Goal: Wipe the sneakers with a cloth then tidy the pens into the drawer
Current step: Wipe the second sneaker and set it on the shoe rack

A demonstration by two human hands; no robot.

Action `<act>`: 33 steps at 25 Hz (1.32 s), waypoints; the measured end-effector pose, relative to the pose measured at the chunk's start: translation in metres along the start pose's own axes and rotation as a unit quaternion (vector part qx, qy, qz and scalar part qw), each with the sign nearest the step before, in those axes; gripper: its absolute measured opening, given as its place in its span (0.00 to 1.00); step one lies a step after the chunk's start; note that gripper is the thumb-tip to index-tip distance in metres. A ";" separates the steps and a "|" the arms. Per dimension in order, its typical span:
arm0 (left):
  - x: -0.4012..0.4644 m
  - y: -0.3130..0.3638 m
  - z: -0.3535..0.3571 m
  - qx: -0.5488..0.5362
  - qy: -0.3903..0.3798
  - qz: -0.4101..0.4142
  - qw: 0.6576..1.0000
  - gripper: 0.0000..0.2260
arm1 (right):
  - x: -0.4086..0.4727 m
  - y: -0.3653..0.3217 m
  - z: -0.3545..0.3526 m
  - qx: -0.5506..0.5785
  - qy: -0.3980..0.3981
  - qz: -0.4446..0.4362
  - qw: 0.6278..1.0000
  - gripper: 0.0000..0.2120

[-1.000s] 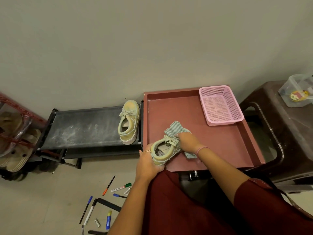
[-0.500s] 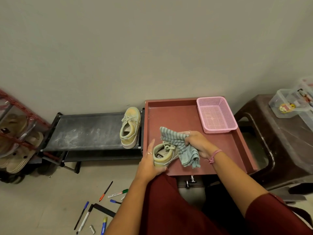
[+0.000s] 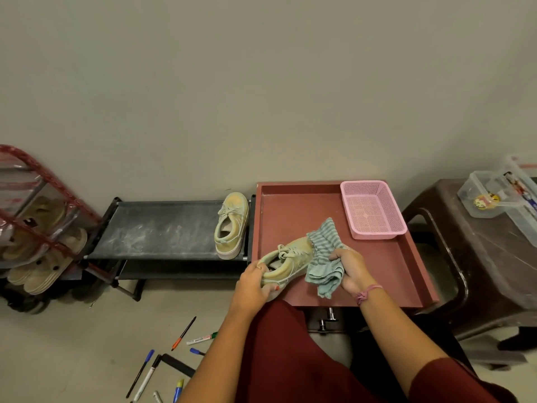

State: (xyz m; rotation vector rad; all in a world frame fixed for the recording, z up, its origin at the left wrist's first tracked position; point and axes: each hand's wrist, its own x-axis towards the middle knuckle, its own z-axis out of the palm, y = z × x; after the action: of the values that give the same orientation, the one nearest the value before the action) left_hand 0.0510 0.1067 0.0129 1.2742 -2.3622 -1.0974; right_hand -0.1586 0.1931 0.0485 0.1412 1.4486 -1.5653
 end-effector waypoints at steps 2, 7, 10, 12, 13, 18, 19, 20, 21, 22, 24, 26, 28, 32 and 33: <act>-0.012 -0.009 -0.013 -0.027 0.069 0.008 0.997 0.15 | 0.000 0.005 0.009 0.021 -0.010 -0.002 1.000 0.17; -0.019 -0.038 -0.076 -0.035 0.250 -0.033 0.967 0.11 | 0.005 0.014 0.031 0.045 -0.042 -0.004 0.998 0.17; -0.001 -0.054 -0.114 -0.036 0.316 -0.077 0.945 0.11 | 0.012 0.021 0.039 0.046 -0.044 -0.001 0.998 0.16; 0.018 -0.069 -0.127 -0.044 0.333 -0.111 0.935 0.11 | 0.017 0.025 0.041 0.049 -0.038 0.002 0.998 0.14; 0.030 -0.077 -0.129 -0.045 0.332 -0.126 0.934 0.11 | 0.020 0.027 0.041 0.052 -0.036 0.004 0.998 0.13; 0.086 -0.117 -0.107 -0.097 0.318 -0.222 0.916 0.13 | 0.034 0.030 0.035 0.052 -0.031 0.010 0.998 0.12; 0.096 -0.120 -0.100 -0.108 0.317 -0.235 0.913 0.14 | 0.037 0.030 0.033 0.052 -0.029 0.010 0.998 0.12; 0.105 -0.122 -0.094 -0.119 0.316 -0.246 0.908 0.15 | 0.039 0.031 0.030 0.051 -0.025 0.009 0.998 0.13; 0.113 -0.123 -0.089 -0.129 0.317 -0.254 0.905 0.15 | 0.042 0.032 0.027 0.050 -0.023 0.008 0.998 0.13; 0.120 -0.124 -0.084 -0.130 0.318 -0.259 0.903 0.15 | 0.044 0.033 0.023 0.050 -0.023 0.007 0.998 0.14; 0.131 -0.126 -0.075 -0.120 0.318 -0.258 0.904 0.14 | 0.049 0.036 0.015 0.048 -0.020 0.011 0.999 0.15; 0.134 -0.128 -0.066 -0.116 0.320 -0.249 0.907 0.13 | 0.053 0.040 0.010 0.042 -0.009 0.016 0.999 0.15; 0.132 -0.130 -0.059 -0.115 0.319 -0.242 0.909 0.11 | 0.054 0.044 0.007 0.038 -0.006 0.016 0.999 0.15; 0.125 -0.138 -0.051 -0.106 0.311 -0.226 0.917 0.09 | 0.055 0.051 0.007 0.019 0.002 0.029 0.999 0.13; 0.125 -0.140 -0.051 -0.106 0.309 -0.225 0.918 0.09 | 0.056 0.052 0.008 0.008 0.005 0.036 0.999 0.13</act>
State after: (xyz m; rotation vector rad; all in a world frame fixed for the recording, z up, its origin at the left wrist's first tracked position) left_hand 0.0900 -0.0656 -0.0685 1.8013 -1.4884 -0.8477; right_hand -0.1485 0.1652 -0.0221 0.2094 1.4240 -1.5188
